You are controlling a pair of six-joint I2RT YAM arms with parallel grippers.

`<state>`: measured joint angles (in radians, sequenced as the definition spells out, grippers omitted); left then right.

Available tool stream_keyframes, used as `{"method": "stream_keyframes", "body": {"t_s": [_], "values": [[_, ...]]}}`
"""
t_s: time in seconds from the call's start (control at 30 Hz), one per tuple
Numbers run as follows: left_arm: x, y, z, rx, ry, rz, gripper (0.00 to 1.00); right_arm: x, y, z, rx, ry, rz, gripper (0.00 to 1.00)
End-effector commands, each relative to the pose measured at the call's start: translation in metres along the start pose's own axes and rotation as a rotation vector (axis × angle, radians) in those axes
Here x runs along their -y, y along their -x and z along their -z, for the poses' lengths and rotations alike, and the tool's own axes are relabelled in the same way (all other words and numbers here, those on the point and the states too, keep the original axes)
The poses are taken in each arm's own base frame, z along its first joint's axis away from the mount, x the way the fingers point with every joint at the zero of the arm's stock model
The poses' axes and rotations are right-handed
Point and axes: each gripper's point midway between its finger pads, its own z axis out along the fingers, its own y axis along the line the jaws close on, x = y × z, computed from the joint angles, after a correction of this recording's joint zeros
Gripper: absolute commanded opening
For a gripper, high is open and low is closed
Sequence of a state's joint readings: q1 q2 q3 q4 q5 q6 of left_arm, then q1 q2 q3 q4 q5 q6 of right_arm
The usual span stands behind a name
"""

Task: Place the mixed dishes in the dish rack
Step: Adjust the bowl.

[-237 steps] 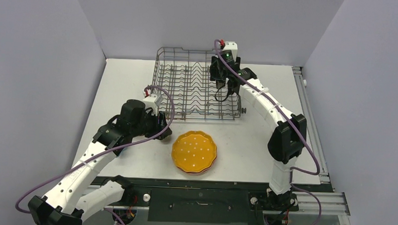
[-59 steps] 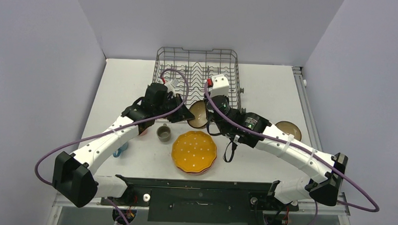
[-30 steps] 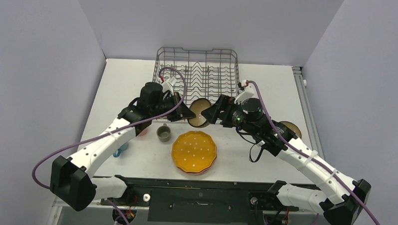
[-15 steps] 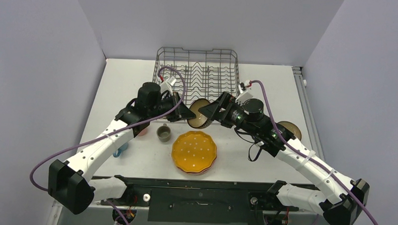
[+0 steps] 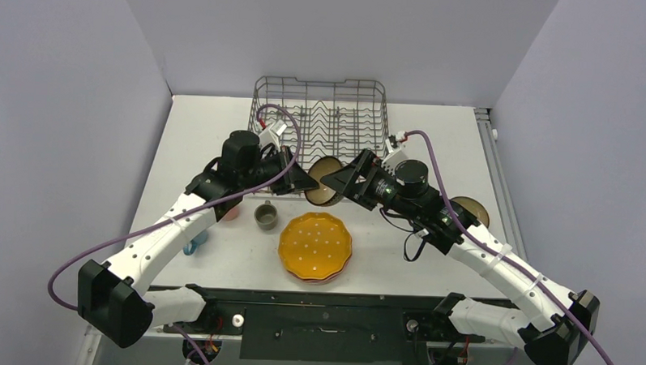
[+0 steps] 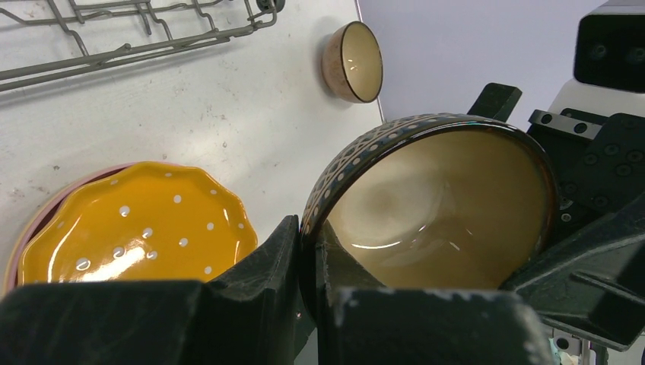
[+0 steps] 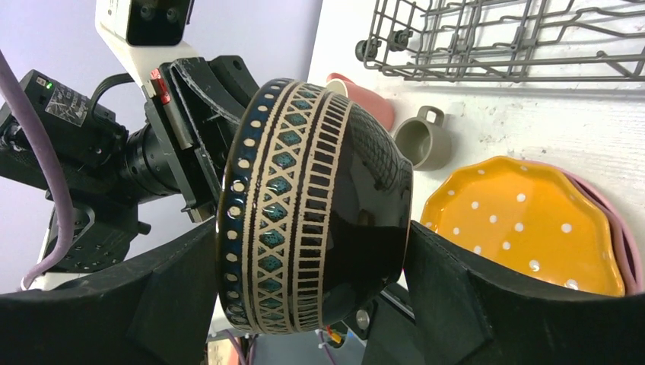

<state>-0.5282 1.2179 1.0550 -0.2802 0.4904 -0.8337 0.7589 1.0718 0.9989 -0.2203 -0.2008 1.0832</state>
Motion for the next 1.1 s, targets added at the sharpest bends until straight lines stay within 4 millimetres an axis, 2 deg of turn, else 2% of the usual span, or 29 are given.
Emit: {"method": "stream_keyframes", "body": {"t_s": [0.0, 0.23, 0.73, 0.8, 0.87, 0.9, 0.93, 1.0, 1.07], "values": [[0.055, 0.028, 0.017, 0.08, -0.167, -0.094, 0.0, -0.016, 0.005, 0.001, 0.005, 0.06, -0.016, 0.77], [0.055, 0.027, 0.018, 0.072, -0.168, -0.101, 0.0, -0.018, 0.006, 0.003, 0.012, 0.067, -0.037, 0.76], [0.048, 0.026, 0.014, 0.071, -0.146, -0.08, 0.0, -0.014, 0.007, 0.004, 0.041, 0.072, -0.071, 0.63], [0.048, 0.026, 0.013, 0.07, -0.147, -0.079, 0.0, -0.013, 0.007, 0.005, 0.043, 0.074, -0.074, 0.58], [0.048, 0.026, 0.012, 0.067, -0.146, -0.074, 0.0, -0.015, 0.008, 0.005, 0.048, 0.078, -0.07, 0.44], [0.048, 0.026, 0.012, 0.065, -0.145, -0.072, 0.0, -0.015, 0.009, 0.006, 0.051, 0.076, -0.067, 0.31], [0.048, 0.026, 0.011, 0.063, -0.146, -0.071, 0.0, -0.014, 0.011, 0.006, 0.057, 0.068, -0.059, 0.25], [0.047, 0.025, 0.01, 0.052, -0.142, -0.066, 0.0, -0.013, 0.014, 0.007, 0.065, 0.049, -0.044, 0.06], [0.045, 0.023, 0.008, 0.039, -0.14, -0.06, 0.0, -0.014, 0.015, 0.009, 0.07, 0.042, -0.032, 0.0]]}}
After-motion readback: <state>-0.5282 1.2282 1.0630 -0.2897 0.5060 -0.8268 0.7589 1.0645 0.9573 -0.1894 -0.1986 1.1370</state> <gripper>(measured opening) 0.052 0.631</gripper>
